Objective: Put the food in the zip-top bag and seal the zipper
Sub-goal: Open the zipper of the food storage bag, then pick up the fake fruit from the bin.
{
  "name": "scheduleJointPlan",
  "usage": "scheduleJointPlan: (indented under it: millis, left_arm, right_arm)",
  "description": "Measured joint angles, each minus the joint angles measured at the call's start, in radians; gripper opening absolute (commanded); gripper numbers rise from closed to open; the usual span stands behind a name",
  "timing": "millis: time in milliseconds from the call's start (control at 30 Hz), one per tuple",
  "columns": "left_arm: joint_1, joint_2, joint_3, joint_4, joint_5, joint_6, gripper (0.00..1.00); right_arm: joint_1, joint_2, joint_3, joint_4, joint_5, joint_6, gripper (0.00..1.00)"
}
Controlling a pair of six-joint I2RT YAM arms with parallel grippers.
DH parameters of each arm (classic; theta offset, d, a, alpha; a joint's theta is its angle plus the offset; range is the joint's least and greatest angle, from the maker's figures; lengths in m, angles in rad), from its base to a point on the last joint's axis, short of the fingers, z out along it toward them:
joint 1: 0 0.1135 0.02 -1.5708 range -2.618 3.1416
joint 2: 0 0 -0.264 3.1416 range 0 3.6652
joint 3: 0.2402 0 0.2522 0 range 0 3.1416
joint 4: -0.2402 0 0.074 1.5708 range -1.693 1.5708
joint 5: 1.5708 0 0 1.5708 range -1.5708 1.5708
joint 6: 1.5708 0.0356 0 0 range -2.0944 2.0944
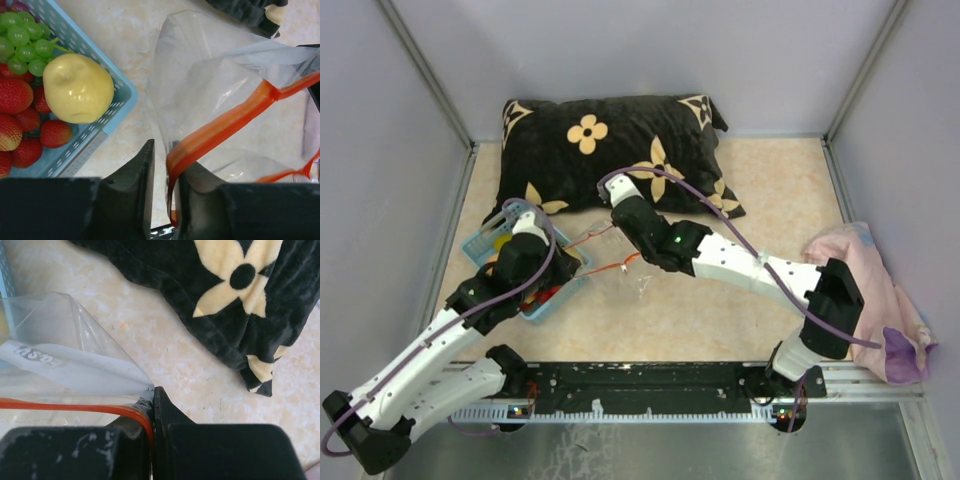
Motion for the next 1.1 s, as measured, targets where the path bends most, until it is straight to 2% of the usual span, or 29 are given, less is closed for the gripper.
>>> scheduleJointPlan:
  millis: [100,367,600,700,1100]
  left_arm:
    - [0.0,-0.024,0.0,0.002,-0.005,0.005,0.48]
    - [0.001,-0.097,0.001,0.018,-0.019,0.019,0.76]
    - [0.003,-0.107,0.04,-0.003,-0.055,0.052,0.94]
    - [0.003,-0.122,0.058,-0.003,-0.058,0.076,0.99]
    - [0.003,-0.174,0.064,0.0,-0.042,0.13,0.99]
  right_arm:
    - [-0.006,0.0,0.009,-0.025,0.002,0.018,0.0]
    - [-0.023,0.013,0.078,-0.103,0.067,0.056,0.0]
    - [-0.031,0.041,0.107,-0.179,0.193,0.066,0.0]
    - [-0.032,0.053,0.123,-0.2,0.234,0.072,0.0]
    - [-0.033,0.202,0.218,-0.264,0.292,0.102,0.0]
